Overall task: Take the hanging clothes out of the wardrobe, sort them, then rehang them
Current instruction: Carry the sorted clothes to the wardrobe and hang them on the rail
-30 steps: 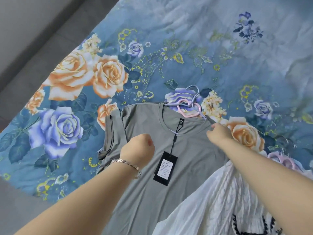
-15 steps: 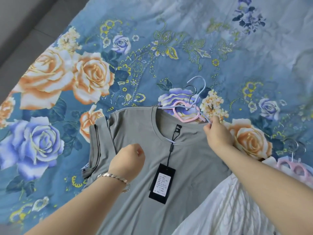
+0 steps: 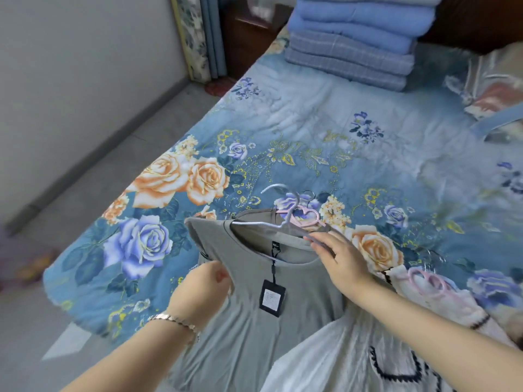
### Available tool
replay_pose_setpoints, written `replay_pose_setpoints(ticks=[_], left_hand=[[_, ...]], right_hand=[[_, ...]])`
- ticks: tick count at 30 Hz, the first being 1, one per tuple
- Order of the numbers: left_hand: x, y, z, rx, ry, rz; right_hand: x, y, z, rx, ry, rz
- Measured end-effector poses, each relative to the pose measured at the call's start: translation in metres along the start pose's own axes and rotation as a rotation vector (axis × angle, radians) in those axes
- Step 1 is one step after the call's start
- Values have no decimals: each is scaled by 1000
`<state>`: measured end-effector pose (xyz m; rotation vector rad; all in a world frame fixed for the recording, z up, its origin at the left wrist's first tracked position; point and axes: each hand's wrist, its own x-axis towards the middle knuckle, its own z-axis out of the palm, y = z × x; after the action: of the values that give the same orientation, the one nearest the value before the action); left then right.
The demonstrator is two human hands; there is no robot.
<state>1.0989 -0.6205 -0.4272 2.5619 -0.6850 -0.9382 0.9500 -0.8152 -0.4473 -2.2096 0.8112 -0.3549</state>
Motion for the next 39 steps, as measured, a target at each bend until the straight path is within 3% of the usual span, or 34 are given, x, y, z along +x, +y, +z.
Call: replay_pose_setpoints(ticks=[4,10,17,22,26,32,39], left_hand=[[-83,-17,-40,0,113,48],[-219,-59,-93,-34,282,4],[-356,-95,-138,-96,494,-111],[-451,-105,-133,-165,640,-292],[-525,-107,-100,-249,778,-497],[-641,-85,-12,-672,1095,-848],[-775,-38,98,-770,1249,-1129]], right_hand=[[-49,-90,-22,128,-63,-10],[-119,-212,-47,134,-98,-54],[-184,-351,-69,209,-538,-236],[-230,-429,-80,320,-723,-458],[-277,-455,-82,304,-941,-628],[-383,-449,-90,129,-1239,-923],[-520,-430,-134,64,-1498,-1199]])
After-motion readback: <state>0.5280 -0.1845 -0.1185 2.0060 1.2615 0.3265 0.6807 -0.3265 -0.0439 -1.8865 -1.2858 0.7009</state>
